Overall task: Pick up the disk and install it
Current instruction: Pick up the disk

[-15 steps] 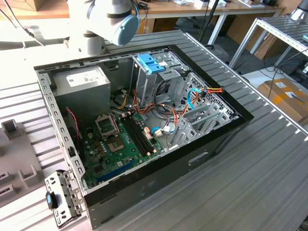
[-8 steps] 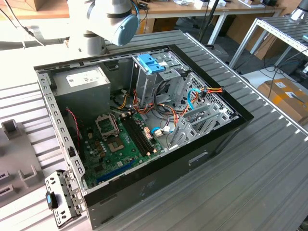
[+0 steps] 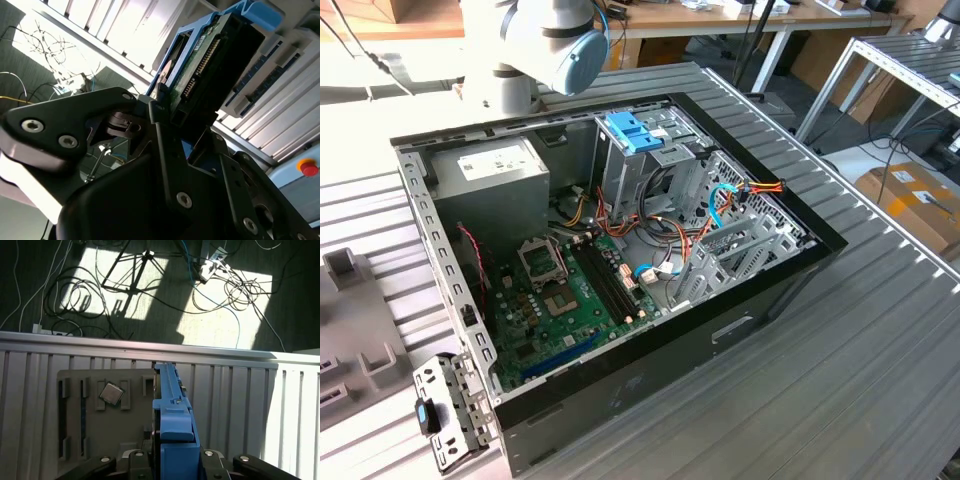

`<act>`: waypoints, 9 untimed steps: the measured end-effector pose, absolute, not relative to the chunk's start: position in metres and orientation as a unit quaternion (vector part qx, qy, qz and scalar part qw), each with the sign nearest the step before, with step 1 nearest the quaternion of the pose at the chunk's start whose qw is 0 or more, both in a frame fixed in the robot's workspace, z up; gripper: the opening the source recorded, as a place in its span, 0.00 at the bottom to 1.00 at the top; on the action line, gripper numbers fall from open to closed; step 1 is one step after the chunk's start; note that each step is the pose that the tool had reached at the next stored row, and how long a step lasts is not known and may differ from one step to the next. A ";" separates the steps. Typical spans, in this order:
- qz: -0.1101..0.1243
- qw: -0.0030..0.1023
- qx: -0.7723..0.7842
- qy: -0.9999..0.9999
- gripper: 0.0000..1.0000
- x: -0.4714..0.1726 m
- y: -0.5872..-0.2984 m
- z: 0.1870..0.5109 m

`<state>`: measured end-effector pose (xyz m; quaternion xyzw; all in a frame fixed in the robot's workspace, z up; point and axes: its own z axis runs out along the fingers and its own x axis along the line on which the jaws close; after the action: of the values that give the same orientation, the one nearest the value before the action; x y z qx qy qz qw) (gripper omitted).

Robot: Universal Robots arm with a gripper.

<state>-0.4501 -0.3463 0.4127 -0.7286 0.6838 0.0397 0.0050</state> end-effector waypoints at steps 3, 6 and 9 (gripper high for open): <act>0.040 0.005 -0.729 0.684 0.37 -0.450 -0.346 0.415; 0.040 0.006 -0.729 0.684 0.37 -0.450 -0.346 0.418; 0.041 0.006 -0.729 0.684 0.37 -0.450 -0.346 0.422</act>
<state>-0.4501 -0.3463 0.4222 -0.7285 0.6838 0.0407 0.0060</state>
